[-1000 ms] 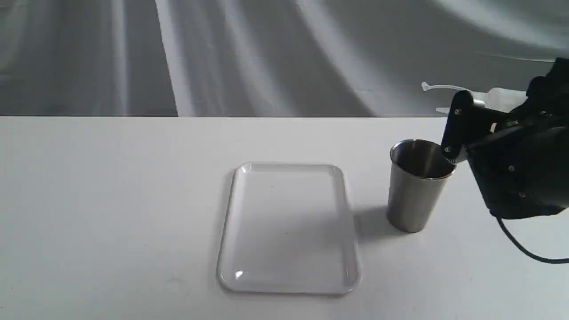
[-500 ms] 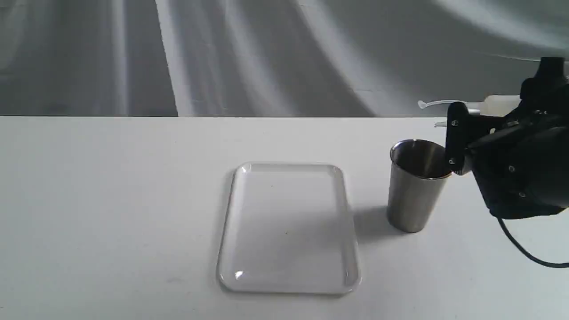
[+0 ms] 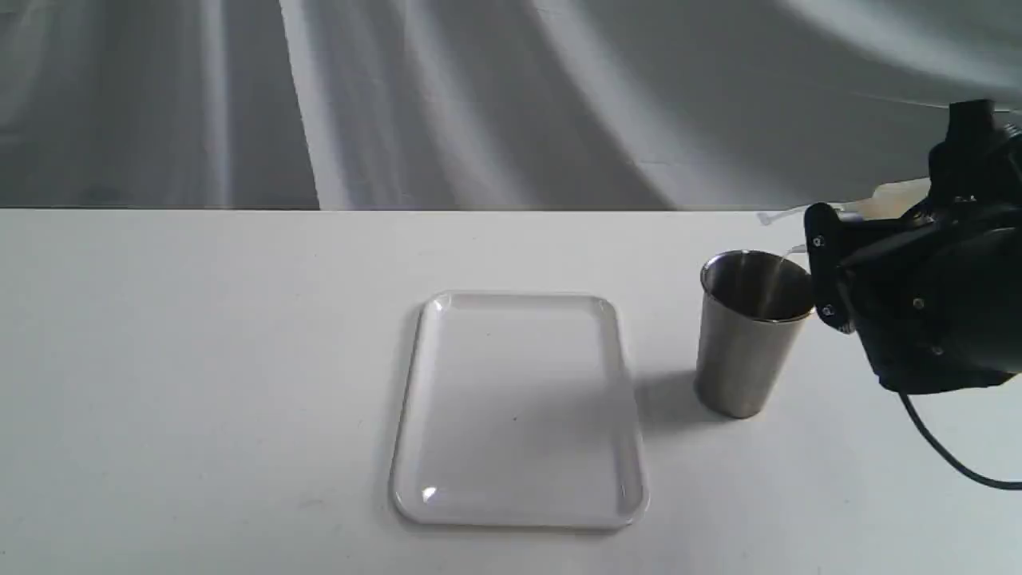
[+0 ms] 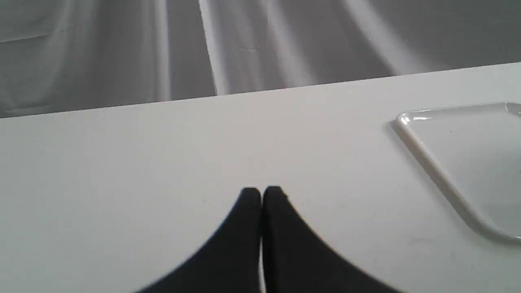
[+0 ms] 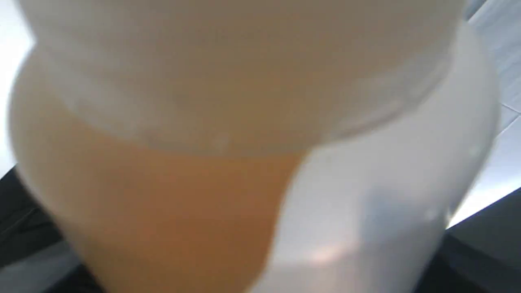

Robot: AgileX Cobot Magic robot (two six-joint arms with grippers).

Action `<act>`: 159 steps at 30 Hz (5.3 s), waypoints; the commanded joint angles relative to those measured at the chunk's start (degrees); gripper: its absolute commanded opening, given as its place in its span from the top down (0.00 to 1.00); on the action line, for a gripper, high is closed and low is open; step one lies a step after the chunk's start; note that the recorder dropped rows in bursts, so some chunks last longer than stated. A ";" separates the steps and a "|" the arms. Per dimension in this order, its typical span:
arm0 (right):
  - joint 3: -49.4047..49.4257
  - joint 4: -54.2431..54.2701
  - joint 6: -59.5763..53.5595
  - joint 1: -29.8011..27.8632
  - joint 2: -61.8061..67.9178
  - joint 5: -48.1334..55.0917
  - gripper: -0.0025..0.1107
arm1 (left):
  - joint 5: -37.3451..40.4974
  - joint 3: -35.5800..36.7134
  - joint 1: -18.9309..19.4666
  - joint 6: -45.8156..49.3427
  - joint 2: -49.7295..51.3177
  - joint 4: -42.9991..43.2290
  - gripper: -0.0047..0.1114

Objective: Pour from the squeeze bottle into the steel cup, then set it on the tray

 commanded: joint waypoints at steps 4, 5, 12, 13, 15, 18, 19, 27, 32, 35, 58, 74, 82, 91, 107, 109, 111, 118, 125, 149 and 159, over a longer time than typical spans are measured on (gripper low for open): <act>-0.54 -2.12 -2.60 0.65 -0.39 2.94 0.91 | -0.39 0.25 -0.33 -0.09 -0.15 -0.04 0.96; -0.54 -2.12 -2.87 0.65 -0.39 3.07 0.91 | -0.39 0.25 -0.33 -0.09 -0.15 -0.04 0.96; -0.54 -2.12 -3.83 0.65 -0.39 3.95 0.91 | -0.39 0.25 -0.33 -0.09 -0.15 -0.04 0.96; -0.54 -2.12 -3.83 0.65 -0.39 4.18 0.91 | -0.39 0.25 -0.33 -0.09 -0.15 -0.04 0.96; -0.54 -2.12 -4.89 0.65 -0.39 4.30 0.91 | -0.39 0.25 -0.33 -0.09 -0.15 -0.04 0.96; -0.54 -2.12 -6.84 0.77 -0.39 4.56 0.91 | -0.39 0.25 -0.33 -0.26 -0.15 -0.04 0.96; -0.54 -2.12 -7.40 0.77 -0.39 4.56 0.91 | -0.39 0.25 -0.33 -0.26 -0.15 -0.04 0.96; -0.54 -2.12 -8.98 1.51 -0.39 4.56 0.91 | -0.39 0.25 -0.33 -0.26 -0.15 -0.04 0.96; -0.54 -2.12 -8.98 1.51 -0.39 4.80 0.91 | -0.39 0.25 -0.33 -0.15 -0.15 -0.04 0.96; -0.54 -2.12 -8.98 1.51 -0.39 4.80 0.91 | -0.39 0.25 -0.33 -0.15 -0.15 -0.04 0.96; -0.54 -2.12 -9.56 1.51 -0.39 5.44 0.91 | -0.39 0.25 -0.33 -0.10 -0.15 -0.04 0.96; -0.54 -2.12 -10.18 1.56 -0.39 7.10 0.91 | -0.39 0.25 -0.33 -0.21 -0.15 -0.04 0.96; -0.54 -2.12 0.61 1.56 -0.15 6.61 0.91 | -0.39 0.25 -0.33 -0.08 -0.15 -0.04 0.96; -0.54 -2.12 17.32 2.12 3.02 5.97 0.91 | -0.39 0.25 -0.33 -0.27 -0.15 -0.04 0.96; -0.54 -2.12 27.06 2.27 3.66 5.05 0.91 | -0.39 0.25 -0.33 -0.17 -0.15 -0.04 0.96; -0.54 -2.12 28.34 2.27 3.66 5.05 0.91 | -0.39 0.25 -0.33 -0.17 -0.15 -0.04 0.96; -0.54 -2.09 30.51 2.27 3.37 4.59 0.91 | -0.39 0.25 -0.33 -0.17 -0.15 -0.04 0.96; -0.54 0.15 42.56 2.27 -1.54 1.50 0.91 | -0.39 0.25 -0.33 -0.29 -0.15 -0.04 0.96; -0.54 1.07 55.20 2.27 -9.70 1.36 0.91 | -0.39 0.25 -0.33 -0.15 -0.15 -0.04 0.96; -0.43 7.59 62.79 2.27 -31.80 -3.45 0.91 | -0.39 0.25 -0.33 -0.05 -0.15 -0.04 0.96; -0.43 11.68 62.68 2.27 -35.02 -17.53 0.91 | -0.39 0.25 -0.33 -0.15 -0.15 -0.04 0.96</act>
